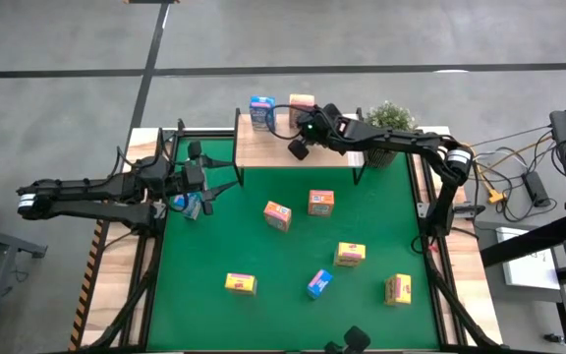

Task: Stack cereal on shelf
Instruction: Put the bottom orange cereal box on the shelf

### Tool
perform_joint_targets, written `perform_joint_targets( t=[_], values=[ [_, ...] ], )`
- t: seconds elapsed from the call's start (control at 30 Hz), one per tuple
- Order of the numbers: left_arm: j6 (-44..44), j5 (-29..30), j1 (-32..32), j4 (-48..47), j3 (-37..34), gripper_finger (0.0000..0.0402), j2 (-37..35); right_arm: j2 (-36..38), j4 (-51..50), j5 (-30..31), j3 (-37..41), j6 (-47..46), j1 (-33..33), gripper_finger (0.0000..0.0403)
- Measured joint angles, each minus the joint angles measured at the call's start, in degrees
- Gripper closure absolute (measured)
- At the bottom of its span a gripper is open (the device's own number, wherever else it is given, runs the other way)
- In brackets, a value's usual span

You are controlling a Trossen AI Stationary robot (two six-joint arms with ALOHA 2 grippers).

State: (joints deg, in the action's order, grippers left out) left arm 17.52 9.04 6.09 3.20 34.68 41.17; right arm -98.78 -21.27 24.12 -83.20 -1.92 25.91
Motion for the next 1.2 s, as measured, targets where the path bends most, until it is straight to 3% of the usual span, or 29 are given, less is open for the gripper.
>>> perform_joint_targets(
  t=[1.2],
  values=[
    [0.0,0.0,0.01,0.11,0.0,0.0196,0.0,0.66,2.84,-0.57,0.0,-0.93,-1.74,0.0394]
  ],
)
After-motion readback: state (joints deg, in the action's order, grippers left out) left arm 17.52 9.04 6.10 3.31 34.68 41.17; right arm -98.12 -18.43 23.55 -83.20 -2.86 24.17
